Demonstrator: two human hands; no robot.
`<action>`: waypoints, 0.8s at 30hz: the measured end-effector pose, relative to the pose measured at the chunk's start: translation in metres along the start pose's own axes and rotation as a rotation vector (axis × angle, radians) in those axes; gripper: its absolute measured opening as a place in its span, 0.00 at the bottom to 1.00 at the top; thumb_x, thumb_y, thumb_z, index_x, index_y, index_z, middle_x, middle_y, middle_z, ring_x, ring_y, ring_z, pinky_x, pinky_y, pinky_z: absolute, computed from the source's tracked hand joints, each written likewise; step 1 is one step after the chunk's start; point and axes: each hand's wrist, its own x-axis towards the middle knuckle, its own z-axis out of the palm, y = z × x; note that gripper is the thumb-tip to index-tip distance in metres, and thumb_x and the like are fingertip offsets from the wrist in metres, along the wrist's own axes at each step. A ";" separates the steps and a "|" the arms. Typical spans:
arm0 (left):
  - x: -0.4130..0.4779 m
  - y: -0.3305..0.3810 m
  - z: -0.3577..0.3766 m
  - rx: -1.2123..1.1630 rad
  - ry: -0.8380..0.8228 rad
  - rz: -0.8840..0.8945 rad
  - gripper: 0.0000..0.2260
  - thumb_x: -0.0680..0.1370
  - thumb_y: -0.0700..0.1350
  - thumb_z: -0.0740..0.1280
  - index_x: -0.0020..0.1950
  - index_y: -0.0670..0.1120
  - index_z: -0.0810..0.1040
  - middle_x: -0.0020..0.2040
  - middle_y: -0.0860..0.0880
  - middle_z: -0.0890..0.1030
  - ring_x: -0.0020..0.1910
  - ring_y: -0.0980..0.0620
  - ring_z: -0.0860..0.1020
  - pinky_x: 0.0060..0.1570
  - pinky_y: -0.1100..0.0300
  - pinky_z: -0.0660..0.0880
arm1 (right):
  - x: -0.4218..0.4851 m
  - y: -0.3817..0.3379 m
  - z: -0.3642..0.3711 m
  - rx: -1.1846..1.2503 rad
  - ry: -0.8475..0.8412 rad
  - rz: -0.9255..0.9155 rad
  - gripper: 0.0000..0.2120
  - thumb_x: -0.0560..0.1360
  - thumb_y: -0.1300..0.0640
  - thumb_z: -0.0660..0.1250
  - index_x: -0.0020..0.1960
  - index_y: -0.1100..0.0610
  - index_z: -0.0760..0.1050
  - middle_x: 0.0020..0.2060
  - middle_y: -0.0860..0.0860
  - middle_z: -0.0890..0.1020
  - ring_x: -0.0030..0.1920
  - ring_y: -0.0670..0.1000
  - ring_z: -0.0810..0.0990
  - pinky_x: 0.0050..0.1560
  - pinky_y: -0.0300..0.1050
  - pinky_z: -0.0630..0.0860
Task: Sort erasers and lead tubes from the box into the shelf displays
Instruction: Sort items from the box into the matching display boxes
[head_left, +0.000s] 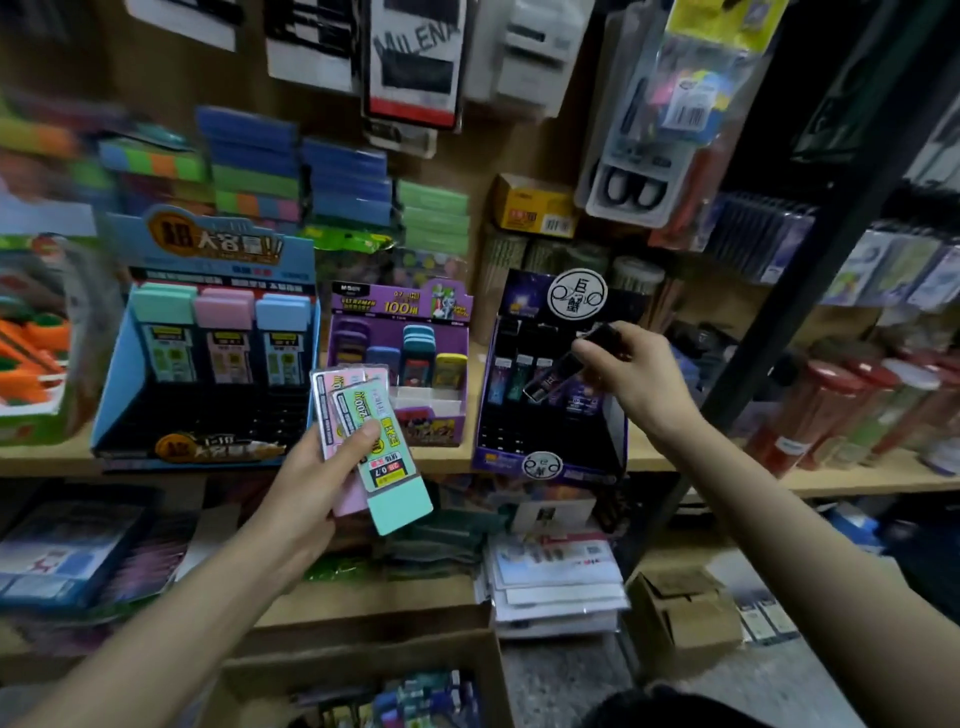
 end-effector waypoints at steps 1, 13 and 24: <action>0.003 -0.001 0.001 -0.010 0.010 0.000 0.11 0.72 0.46 0.67 0.54 0.51 0.78 0.46 0.50 0.85 0.43 0.52 0.84 0.34 0.60 0.80 | 0.010 0.003 0.004 -0.071 -0.028 -0.015 0.05 0.76 0.58 0.67 0.47 0.60 0.76 0.34 0.50 0.81 0.32 0.49 0.79 0.34 0.45 0.77; -0.005 -0.013 0.000 -0.013 0.027 -0.039 0.16 0.68 0.49 0.68 0.55 0.54 0.77 0.48 0.50 0.85 0.46 0.51 0.84 0.35 0.60 0.80 | 0.050 0.023 0.033 -0.345 -0.317 -0.088 0.04 0.75 0.54 0.68 0.46 0.55 0.76 0.40 0.49 0.81 0.43 0.49 0.80 0.40 0.39 0.74; -0.007 -0.006 -0.001 -0.025 0.033 -0.031 0.17 0.67 0.48 0.68 0.56 0.53 0.77 0.50 0.49 0.85 0.48 0.51 0.83 0.38 0.59 0.81 | 0.034 0.041 0.056 -0.662 0.014 -0.487 0.12 0.75 0.62 0.67 0.57 0.65 0.72 0.51 0.60 0.75 0.45 0.60 0.77 0.41 0.48 0.73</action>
